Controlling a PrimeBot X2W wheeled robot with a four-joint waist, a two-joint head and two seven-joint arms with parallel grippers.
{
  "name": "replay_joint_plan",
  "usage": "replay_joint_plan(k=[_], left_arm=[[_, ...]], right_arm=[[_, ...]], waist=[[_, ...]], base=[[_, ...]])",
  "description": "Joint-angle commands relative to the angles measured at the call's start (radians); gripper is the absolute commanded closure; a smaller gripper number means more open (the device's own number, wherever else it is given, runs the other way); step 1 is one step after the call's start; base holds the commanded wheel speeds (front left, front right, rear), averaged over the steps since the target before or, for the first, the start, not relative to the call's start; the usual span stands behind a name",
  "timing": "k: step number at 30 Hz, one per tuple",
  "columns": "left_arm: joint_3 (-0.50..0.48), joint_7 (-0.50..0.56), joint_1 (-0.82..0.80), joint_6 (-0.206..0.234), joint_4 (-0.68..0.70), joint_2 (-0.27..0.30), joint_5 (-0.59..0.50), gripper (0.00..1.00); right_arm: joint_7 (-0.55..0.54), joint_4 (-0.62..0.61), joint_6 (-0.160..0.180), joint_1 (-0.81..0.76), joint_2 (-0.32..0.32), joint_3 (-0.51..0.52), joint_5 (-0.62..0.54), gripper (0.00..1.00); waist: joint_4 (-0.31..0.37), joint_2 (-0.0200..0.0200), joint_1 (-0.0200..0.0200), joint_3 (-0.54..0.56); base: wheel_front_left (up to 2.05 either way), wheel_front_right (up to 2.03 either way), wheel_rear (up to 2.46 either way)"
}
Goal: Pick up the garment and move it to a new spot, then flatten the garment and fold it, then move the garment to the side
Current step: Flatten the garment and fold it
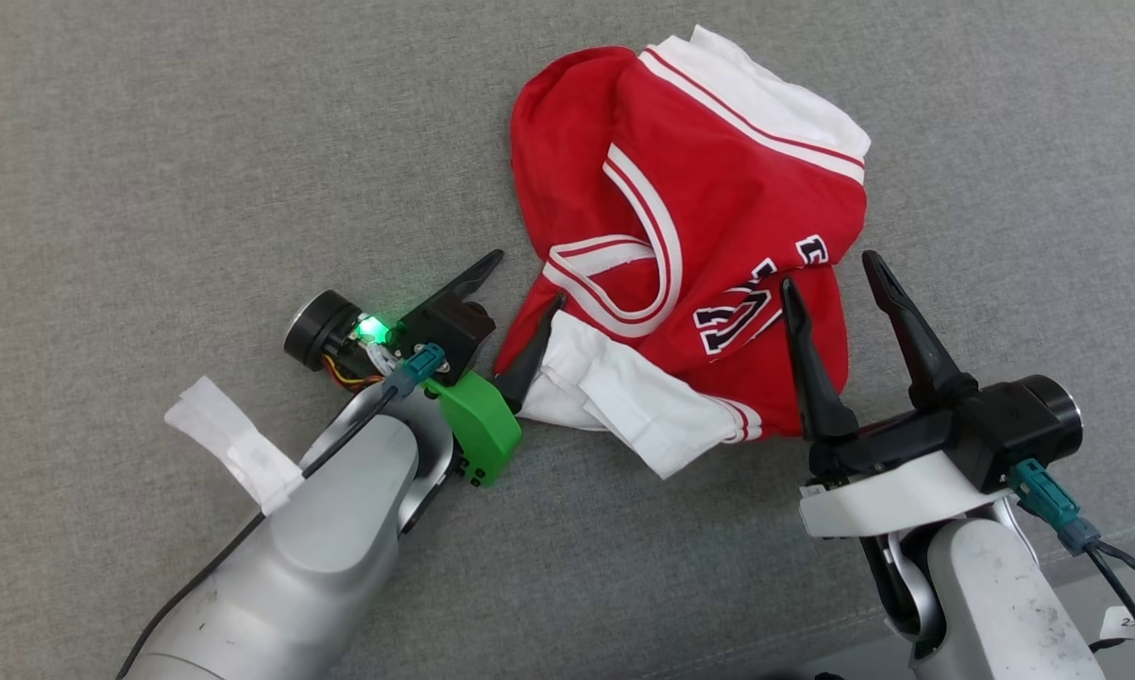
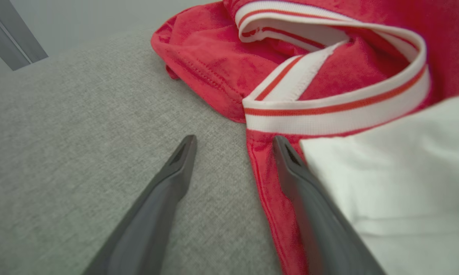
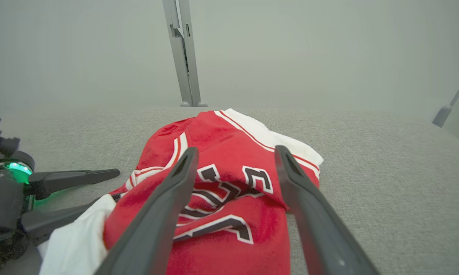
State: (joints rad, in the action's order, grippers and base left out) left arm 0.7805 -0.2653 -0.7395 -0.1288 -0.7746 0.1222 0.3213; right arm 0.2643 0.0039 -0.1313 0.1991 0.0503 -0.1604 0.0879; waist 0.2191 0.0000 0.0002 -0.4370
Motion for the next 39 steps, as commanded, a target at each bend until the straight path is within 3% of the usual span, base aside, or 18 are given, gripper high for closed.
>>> replay_joint_plan(k=[1,5,6,7,8,11,19,24,27,30,35,39], left_arm=[[0.029,0.009,0.009,-0.002,-0.026,-0.003,0.014,0.0],[0.066,0.009,0.001,-0.003,-0.039,-0.006,0.041,0.0],[0.076,0.009,0.002,-0.003,-0.04,-0.006,0.046,0.42],[0.085,0.01,0.003,-0.003,-0.043,-0.004,0.047,0.62],[0.094,0.016,0.005,-0.003,-0.048,-0.002,0.048,1.0],[0.126,0.03,0.01,-0.003,-0.043,0.008,0.039,1.0],[0.108,0.023,0.047,0.084,0.133,0.029,0.043,1.0],[0.082,0.077,0.061,0.04,0.367,0.043,0.136,1.0],[0.092,0.161,-0.024,0.026,0.493,0.068,0.138,1.0],[0.08,0.246,-0.109,0.014,0.576,0.053,0.183,1.0],[0.045,0.343,-0.317,0.003,0.596,-0.019,0.286,1.0],[0.005,0.339,-0.489,0.0,0.539,-0.061,0.351,1.0]], right_arm=[[0.0,-0.004,0.001,0.013,0.0,-0.003,0.008,0.0],[0.0,-0.008,0.001,0.009,0.0,-0.001,0.014,0.0],[0.0,-0.009,0.001,0.007,0.0,0.001,0.015,0.0],[0.0,-0.008,0.001,0.005,0.0,0.001,0.016,0.0],[0.0,-0.007,0.001,0.003,0.0,0.002,0.015,0.0],[0.0,-0.002,0.001,-0.003,0.0,-0.001,0.019,0.0],[0.0,0.007,0.001,-0.034,0.0,0.0,0.033,0.0],[0.0,0.016,0.001,-0.054,0.0,-0.004,0.036,0.0],[0.0,0.015,0.001,-0.049,0.0,-0.012,0.045,0.0],[0.0,0.014,0.001,-0.038,0.001,-0.022,0.06,0.0],[0.0,0.01,0.001,-0.032,0.0,-0.054,0.08,0.0],[0.0,0.003,0.001,-0.016,0.0,-0.063,0.115,0.0]], waist=[[0.016,0.0,-0.0002,-0.013],[0.022,0.0,-0.0002,-0.019],[0.023,0.0,-0.0002,-0.021],[0.023,0.0,-0.0002,-0.021],[0.024,0.0,-0.0002,-0.021],[0.028,0.0,-0.0002,-0.013],[0.042,0.0,-0.0002,0.051],[0.057,0.0,-0.0002,0.108],[0.08,0.0,-0.0002,0.126],[0.117,0.0,-0.0002,0.133],[0.193,0.0,-0.0002,0.128],[0.259,0.0,-0.0002,0.114]], base=[[0.0,0.0,0.0],[0.0,0.0,0.0],[0.0,0.0,0.0],[0.0,0.0,0.0],[0.0,0.0,0.0],[0.0,0.0,0.0],[0.0,0.0,0.0],[0.0,0.0,0.0],[0.0,0.0,0.0],[0.0,0.0,0.0],[0.0,0.0,0.0],[0.0,0.0,0.0]])
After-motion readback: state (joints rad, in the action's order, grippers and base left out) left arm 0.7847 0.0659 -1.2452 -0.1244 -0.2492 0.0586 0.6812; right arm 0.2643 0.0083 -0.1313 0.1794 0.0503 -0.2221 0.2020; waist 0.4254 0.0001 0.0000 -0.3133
